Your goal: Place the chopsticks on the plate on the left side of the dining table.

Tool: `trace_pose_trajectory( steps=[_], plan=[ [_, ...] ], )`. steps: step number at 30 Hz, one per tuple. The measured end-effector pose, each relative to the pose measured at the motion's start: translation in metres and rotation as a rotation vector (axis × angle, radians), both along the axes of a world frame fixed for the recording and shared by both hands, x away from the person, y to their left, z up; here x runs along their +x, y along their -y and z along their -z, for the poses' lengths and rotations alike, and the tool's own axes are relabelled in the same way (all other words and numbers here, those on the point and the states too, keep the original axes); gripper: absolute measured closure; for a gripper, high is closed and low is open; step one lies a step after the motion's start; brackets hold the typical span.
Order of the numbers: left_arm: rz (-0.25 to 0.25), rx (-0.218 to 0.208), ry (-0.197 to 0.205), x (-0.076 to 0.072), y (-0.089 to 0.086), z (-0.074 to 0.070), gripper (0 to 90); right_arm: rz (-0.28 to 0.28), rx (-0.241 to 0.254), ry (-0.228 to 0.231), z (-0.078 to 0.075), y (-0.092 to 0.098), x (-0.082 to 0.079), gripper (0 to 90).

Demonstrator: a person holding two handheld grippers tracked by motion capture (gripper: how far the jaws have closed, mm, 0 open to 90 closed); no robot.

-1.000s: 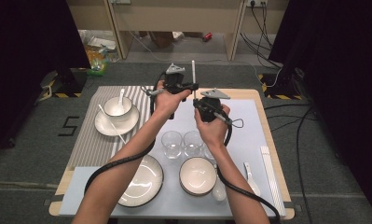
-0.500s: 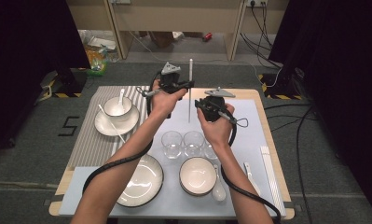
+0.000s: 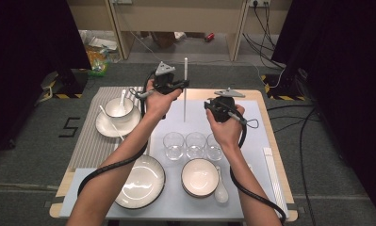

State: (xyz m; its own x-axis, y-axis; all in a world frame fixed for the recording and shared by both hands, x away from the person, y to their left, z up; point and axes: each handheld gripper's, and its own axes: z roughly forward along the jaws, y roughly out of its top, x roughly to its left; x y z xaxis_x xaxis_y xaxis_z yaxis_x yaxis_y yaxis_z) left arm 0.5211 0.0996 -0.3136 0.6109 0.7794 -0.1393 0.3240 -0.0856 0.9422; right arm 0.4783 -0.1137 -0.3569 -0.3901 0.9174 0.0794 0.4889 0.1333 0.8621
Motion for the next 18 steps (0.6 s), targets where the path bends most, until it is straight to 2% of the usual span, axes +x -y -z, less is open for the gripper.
trace_pose_trajectory(
  steps=[18],
  plan=[
    [-0.027,0.01,0.036,-0.014,-0.026,-0.007,83.8,0.042,-0.018,-0.028,0.007,0.021,-0.001,70.7]
  ],
)
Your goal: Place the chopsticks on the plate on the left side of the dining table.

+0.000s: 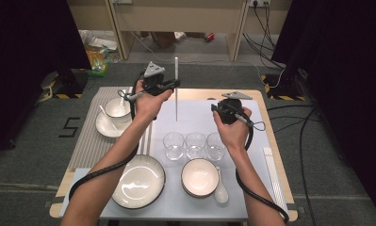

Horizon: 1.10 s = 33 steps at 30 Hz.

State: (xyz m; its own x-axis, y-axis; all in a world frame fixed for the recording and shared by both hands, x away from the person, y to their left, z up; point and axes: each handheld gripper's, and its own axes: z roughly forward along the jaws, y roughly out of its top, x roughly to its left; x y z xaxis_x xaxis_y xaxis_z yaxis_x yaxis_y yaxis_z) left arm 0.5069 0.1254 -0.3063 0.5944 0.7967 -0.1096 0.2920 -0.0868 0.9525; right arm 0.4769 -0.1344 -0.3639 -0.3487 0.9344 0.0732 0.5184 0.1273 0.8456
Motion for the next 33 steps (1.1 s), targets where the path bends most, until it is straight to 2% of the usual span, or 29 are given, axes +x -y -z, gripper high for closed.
trace_pose_trajectory(
  steps=[18,33],
  plan=[
    [-0.014,-0.007,0.025,-0.015,-0.019,-0.005,83.8,0.04,-0.003,-0.011,0.006,0.02,-0.003,69.8],
    [-0.042,-0.017,0.041,-0.028,-0.037,-0.003,83.8,0.071,-0.003,-0.023,0.014,0.036,-0.008,69.2]
  ],
)
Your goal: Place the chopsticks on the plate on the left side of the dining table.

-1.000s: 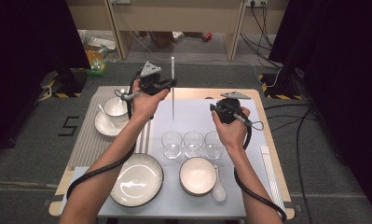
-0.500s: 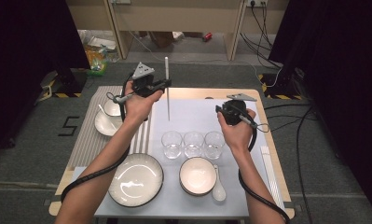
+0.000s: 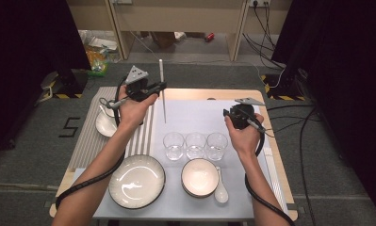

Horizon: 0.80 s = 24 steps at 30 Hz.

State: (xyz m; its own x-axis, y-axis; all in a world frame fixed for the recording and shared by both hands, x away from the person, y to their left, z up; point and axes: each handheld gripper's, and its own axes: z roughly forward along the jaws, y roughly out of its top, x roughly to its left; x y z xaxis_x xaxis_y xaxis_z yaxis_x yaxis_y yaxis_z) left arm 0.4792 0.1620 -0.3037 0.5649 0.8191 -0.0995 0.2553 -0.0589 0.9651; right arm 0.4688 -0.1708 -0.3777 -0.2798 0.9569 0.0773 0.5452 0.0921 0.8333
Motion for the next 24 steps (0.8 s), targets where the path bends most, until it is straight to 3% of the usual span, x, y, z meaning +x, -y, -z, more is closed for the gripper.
trace_pose_trajectory(
  steps=[24],
  plan=[
    [-0.036,0.005,0.015,-0.025,-0.034,0.009,83.8,0.043,-0.007,-0.018,0.016,0.024,-0.014,68.0]
  ],
)
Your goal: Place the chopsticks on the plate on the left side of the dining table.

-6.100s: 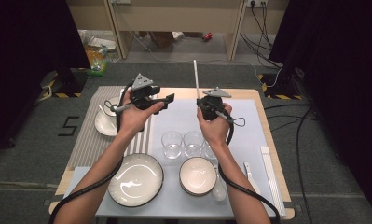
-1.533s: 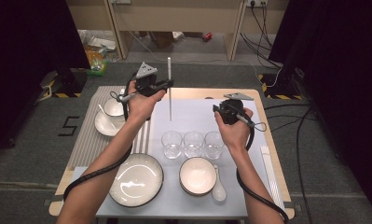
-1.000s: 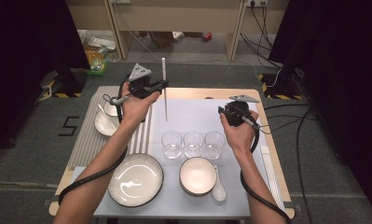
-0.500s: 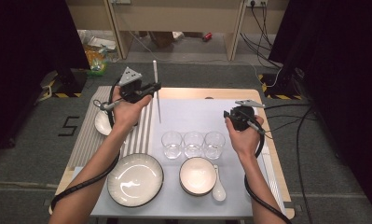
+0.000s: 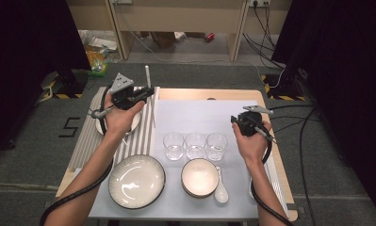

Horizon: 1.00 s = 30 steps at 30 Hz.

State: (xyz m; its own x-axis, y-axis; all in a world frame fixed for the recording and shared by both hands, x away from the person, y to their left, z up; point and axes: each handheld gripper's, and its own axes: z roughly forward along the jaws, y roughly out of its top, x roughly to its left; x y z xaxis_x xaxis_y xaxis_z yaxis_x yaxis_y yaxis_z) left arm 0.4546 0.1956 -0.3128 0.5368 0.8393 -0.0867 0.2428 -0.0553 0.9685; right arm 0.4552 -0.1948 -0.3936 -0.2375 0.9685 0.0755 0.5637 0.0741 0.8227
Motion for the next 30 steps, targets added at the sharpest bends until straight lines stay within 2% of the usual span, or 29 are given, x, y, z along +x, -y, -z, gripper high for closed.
trace_pose_trajectory(
  steps=[9,30],
  plan=[
    [-0.021,-0.021,0.0,-0.009,-0.012,0.003,83.8,0.014,0.0,-0.007,0.009,0.008,-0.008,67.5],
    [-0.036,-0.018,0.014,-0.035,-0.028,0.014,83.8,0.037,0.024,-0.003,0.025,0.022,-0.025,67.1]
  ],
)
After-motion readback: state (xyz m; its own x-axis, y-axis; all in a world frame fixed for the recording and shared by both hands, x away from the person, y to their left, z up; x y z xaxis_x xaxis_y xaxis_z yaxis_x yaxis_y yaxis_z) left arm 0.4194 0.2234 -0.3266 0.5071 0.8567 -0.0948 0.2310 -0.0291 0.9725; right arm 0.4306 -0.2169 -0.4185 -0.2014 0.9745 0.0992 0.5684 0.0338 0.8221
